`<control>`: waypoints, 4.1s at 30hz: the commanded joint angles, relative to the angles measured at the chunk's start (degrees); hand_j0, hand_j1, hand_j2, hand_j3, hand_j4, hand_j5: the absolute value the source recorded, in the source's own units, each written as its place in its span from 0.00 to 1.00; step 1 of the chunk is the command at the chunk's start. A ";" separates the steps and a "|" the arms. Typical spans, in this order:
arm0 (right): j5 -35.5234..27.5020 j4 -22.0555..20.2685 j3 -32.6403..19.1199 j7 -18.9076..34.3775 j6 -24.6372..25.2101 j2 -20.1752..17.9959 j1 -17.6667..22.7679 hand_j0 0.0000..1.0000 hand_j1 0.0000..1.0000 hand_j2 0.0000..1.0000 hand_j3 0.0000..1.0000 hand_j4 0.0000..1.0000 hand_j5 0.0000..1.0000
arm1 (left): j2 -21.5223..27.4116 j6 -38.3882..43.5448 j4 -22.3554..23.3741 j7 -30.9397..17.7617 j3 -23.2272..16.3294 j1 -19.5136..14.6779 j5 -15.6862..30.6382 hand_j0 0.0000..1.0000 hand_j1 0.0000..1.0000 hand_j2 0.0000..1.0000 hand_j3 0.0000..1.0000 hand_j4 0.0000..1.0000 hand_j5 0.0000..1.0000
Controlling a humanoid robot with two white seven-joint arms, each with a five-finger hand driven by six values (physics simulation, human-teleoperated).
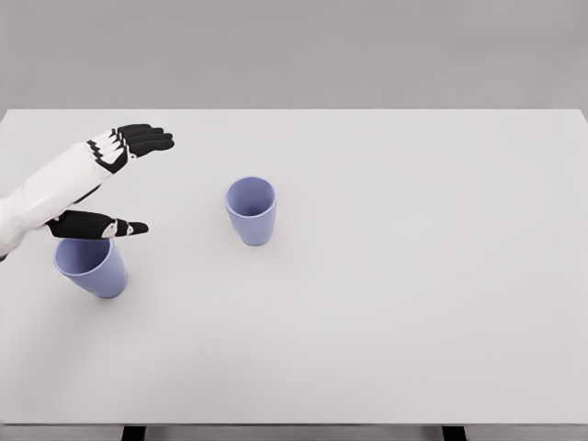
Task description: Place the right cup on the left cup with left arm
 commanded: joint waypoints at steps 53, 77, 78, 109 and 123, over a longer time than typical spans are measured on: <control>-0.01 0.00 0.00 0.00 0.00 -0.01 0.00 1.00 1.00 1.00 1.00 1.00 1.00 | -3.65 10.29 11.06 -20.21 -48.45 -51.24 -1.29 1.00 1.00 1.00 1.00 1.00 1.00; -0.01 0.00 0.00 0.00 0.00 -0.01 0.00 1.00 1.00 1.00 1.00 1.00 1.00 | -4.53 15.30 12.47 -20.21 -56.71 -55.20 -1.47 1.00 1.00 1.00 1.00 1.00 1.00; -0.01 0.00 0.00 0.00 0.00 -0.01 0.00 1.00 1.00 1.00 1.00 1.00 1.00 | -4.53 15.30 12.47 -20.21 -56.71 -55.20 -1.47 1.00 1.00 1.00 1.00 1.00 1.00; -0.01 0.00 0.00 0.00 0.00 -0.01 0.00 1.00 1.00 1.00 1.00 1.00 1.00 | -8.31 15.38 17.39 -20.21 -59.61 -55.72 -8.67 1.00 1.00 1.00 1.00 1.00 1.00; -0.01 0.00 0.00 0.00 0.00 -0.01 0.00 1.00 1.00 1.00 1.00 1.00 1.00 | -8.13 15.30 15.89 -20.21 -59.35 -56.07 -12.63 1.00 1.00 1.00 1.00 1.00 1.00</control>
